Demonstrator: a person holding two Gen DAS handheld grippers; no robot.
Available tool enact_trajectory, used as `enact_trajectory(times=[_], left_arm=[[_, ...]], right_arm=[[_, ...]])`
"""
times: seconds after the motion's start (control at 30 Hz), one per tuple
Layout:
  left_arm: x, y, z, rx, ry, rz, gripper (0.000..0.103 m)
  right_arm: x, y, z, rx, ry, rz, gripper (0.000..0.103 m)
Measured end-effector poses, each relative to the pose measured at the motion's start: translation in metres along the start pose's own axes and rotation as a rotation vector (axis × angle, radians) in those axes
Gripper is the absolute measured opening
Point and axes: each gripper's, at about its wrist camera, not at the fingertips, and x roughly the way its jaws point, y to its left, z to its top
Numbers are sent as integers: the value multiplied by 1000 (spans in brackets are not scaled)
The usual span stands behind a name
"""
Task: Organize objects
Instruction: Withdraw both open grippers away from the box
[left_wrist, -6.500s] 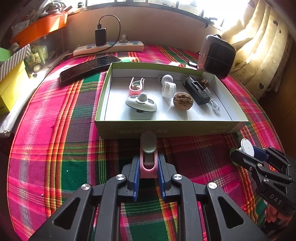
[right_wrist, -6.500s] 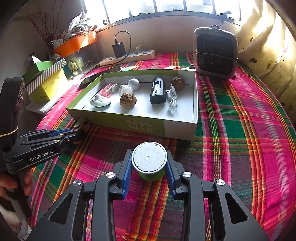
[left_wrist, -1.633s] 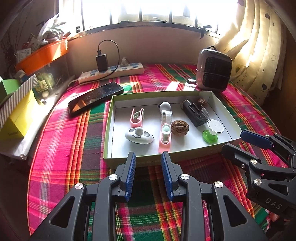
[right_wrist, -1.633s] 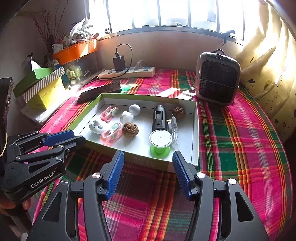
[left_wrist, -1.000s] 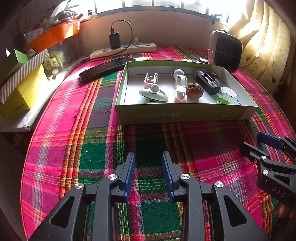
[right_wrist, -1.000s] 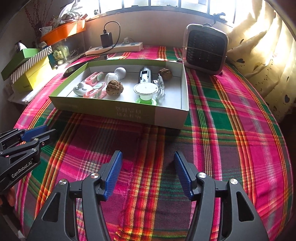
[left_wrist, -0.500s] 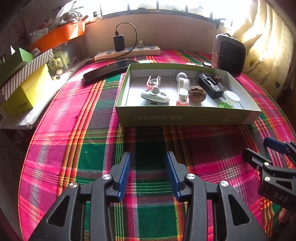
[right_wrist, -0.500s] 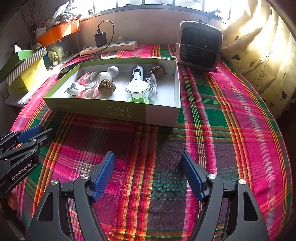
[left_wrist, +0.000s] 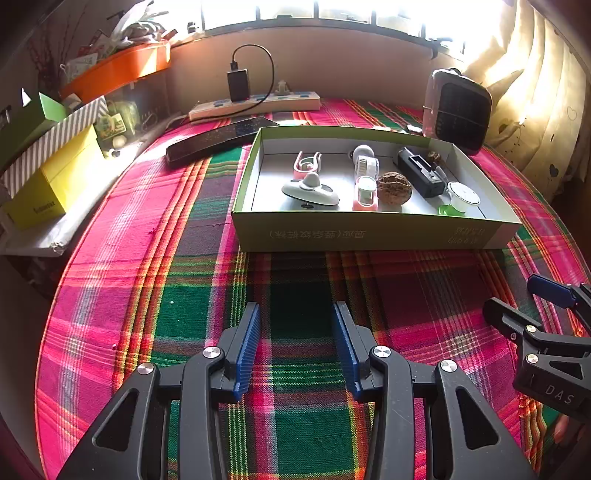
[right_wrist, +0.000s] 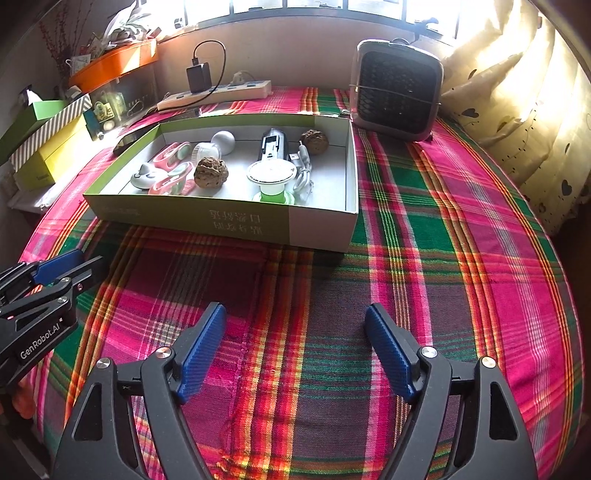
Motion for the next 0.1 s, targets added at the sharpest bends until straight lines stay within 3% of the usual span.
enact_trajectory(times=[0.1], left_arm=[[0,0,0,-1,0,-1,38]], right_arm=[[0,0,0,0,0,0,78]])
